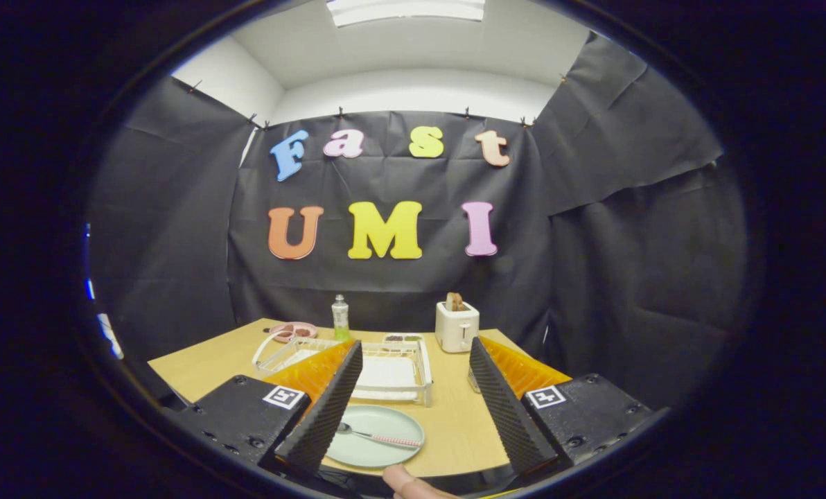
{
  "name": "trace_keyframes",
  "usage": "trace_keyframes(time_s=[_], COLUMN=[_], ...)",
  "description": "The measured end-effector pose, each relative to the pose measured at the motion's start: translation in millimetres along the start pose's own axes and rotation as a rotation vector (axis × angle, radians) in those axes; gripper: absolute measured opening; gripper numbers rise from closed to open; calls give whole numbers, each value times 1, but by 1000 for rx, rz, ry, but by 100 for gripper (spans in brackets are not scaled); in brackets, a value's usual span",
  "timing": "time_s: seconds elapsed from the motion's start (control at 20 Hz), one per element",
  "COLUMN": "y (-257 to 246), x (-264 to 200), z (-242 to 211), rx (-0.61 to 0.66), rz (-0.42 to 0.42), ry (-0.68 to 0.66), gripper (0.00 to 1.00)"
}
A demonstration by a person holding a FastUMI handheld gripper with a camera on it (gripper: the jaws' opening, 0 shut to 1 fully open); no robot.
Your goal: Take the plate from the dish rack, then take the spoon from the basket and place it into the plate.
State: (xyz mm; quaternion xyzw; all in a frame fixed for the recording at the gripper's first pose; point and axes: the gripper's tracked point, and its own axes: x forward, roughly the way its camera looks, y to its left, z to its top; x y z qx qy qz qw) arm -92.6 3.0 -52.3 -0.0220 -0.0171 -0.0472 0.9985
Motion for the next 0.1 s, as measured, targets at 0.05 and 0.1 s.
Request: trace_keyframes(time_s=[0.05, 0.1], y=[-1, -4], x=[-1, -2], z=[-1, -1], rx=[4, 7], rz=[1, -7], ry=[6, 11], gripper=[100, 100])
